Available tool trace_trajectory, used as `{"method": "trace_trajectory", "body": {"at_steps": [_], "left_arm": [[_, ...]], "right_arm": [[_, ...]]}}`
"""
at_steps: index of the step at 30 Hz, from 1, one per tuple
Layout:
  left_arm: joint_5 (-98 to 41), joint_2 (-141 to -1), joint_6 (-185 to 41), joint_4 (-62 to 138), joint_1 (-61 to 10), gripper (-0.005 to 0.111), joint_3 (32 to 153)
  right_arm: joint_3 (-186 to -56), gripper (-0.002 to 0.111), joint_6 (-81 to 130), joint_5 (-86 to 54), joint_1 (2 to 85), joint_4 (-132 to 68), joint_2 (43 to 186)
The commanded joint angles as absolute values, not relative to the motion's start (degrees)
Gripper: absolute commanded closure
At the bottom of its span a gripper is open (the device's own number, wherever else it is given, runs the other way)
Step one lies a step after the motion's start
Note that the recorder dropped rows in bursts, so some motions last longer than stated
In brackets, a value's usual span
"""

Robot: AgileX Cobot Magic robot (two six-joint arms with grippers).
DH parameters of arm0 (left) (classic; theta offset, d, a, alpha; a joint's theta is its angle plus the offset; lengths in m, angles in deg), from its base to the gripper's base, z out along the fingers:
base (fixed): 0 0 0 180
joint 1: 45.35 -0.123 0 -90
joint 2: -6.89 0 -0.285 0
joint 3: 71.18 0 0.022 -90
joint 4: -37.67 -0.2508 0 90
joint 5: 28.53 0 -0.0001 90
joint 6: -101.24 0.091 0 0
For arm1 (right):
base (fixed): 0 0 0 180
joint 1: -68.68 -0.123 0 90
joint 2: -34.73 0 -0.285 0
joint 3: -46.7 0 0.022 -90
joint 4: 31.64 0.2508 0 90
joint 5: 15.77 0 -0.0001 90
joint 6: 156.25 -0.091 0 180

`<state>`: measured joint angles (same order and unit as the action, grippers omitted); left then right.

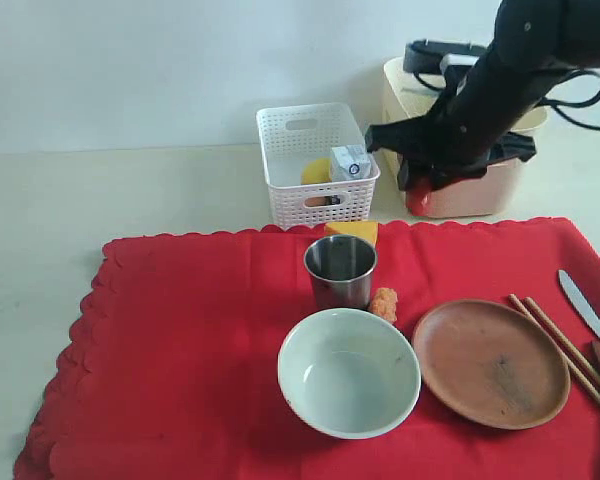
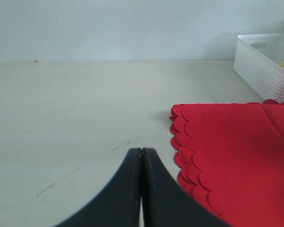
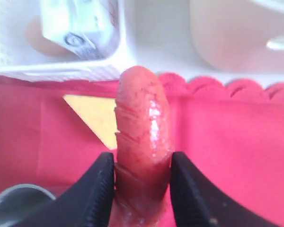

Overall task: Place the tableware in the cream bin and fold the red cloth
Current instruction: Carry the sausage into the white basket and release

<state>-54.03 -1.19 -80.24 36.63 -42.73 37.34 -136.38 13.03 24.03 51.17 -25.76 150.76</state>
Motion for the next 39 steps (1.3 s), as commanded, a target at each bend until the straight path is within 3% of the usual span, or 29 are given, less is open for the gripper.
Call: {"method": "trace_trajectory", "body": {"at_steps": [1,16,39], "left_arm": [[-53.35,-0.89,-80.21,36.89,-42.82,0.107,37.2],[-53.35,-0.89,-80.21,36.89,-42.82,0.107,37.2],[-53.35,-0.89,-80.21,36.89,-42.82,0.107,37.2]], "right_arm": [[-136.48,0.108,23.07,18.89,51.04,-20.49,146.22],[-139.32,0.108,84.74,5.71,51.04,25.96,152.23],[-169.63,0.108,84.91,17.09,51.04,26.57,179.56]]}}
